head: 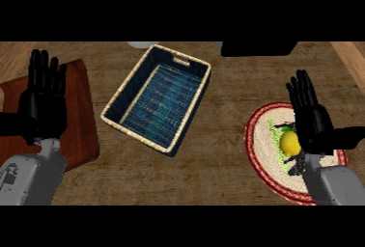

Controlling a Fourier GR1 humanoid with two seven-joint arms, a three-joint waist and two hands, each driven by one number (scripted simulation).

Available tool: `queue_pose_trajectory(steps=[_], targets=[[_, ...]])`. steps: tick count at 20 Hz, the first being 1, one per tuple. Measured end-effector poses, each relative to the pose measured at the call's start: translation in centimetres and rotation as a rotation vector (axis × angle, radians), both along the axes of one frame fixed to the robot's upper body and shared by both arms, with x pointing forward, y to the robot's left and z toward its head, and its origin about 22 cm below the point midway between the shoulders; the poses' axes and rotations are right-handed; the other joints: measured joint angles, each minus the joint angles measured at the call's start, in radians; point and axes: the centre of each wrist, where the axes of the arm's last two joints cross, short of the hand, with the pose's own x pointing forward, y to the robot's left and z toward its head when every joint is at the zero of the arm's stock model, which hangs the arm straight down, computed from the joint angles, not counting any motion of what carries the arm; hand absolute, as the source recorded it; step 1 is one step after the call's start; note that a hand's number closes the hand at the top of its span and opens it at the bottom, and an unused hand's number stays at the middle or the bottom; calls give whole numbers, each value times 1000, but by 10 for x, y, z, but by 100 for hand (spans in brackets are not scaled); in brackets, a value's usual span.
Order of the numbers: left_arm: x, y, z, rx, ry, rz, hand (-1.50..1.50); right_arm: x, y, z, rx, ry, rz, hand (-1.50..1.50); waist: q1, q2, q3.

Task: Pick the lemon from the placemat and place it in the basket

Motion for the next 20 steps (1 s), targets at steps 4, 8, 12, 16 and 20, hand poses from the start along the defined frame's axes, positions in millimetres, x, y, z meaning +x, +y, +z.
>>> queue_pose_trajectory(steps=[4,8,12,16,20], targets=[[-6,3,-2,147,28,-112,0,-6,-39,5,-68,27,-61,150,3,9,-8],[-12,4,-12,331,84,-273,0,-11,-69,14,-254,-13,-15,150,0,15,-11],[-18,-3,-22,414,121,-385,0,-10,-29,-14,-333,-67,26,-150,17,18,-12],[-21,-3,-26,441,144,-428,0,-9,10,-23,-468,-48,-90,-150,19,15,-14],[-23,5,-27,456,161,-431,0,-5,5,-15,-663,7,-244,-150,13,11,-18]])
